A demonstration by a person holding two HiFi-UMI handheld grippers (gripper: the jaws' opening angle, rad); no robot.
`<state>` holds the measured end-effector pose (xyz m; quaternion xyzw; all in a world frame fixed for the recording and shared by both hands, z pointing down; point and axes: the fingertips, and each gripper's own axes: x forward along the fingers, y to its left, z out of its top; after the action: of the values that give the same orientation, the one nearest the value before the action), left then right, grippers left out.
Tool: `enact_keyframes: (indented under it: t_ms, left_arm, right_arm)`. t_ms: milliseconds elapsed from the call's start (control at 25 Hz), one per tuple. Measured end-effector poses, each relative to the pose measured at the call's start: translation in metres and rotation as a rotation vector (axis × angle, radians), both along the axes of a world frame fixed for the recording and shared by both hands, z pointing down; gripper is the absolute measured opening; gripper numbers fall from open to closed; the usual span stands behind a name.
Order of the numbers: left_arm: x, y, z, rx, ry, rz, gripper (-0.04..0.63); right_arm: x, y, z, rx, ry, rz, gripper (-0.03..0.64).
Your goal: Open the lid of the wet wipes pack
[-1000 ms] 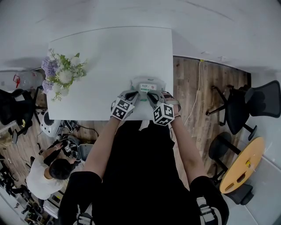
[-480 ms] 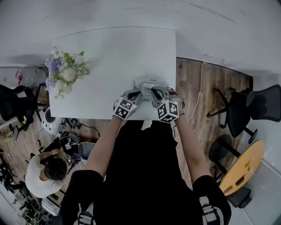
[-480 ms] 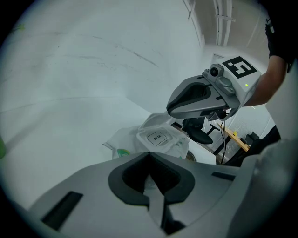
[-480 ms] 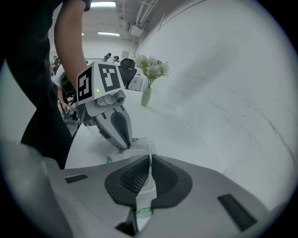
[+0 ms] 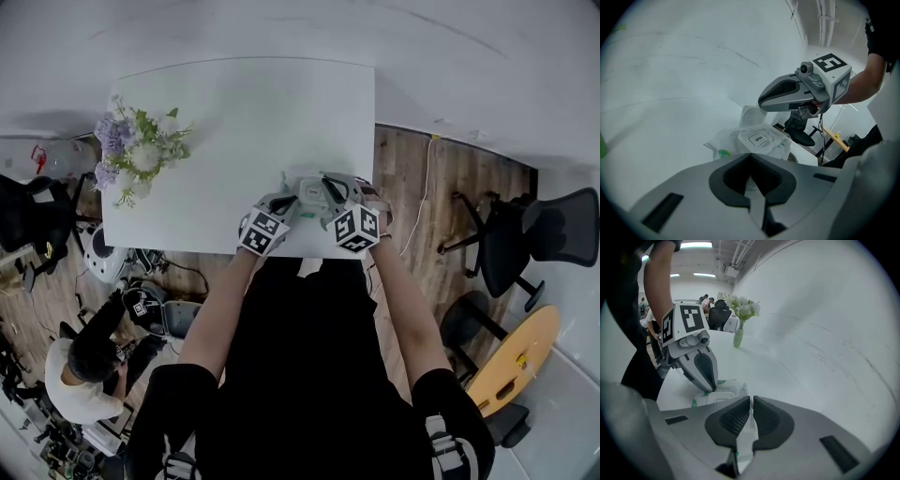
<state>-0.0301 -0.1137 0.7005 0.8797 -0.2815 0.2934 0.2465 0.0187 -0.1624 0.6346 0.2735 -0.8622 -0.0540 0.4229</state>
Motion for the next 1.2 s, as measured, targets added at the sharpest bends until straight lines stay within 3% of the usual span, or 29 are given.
enact_keyframes:
  t_ms: [520,1200]
  left_arm:
    - [-0.001,-0.002,0.001,-0.004,-0.002,-0.003,0.021]
    - [-0.001,-0.004,0.0,-0.005,-0.004,-0.003,0.021]
  right_arm:
    - [0.001,-0.022,0.007,0.01,0.004,0.002,0.046]
    - [0.004,-0.044,0.023,-0.047,-0.014,0.055,0.051]
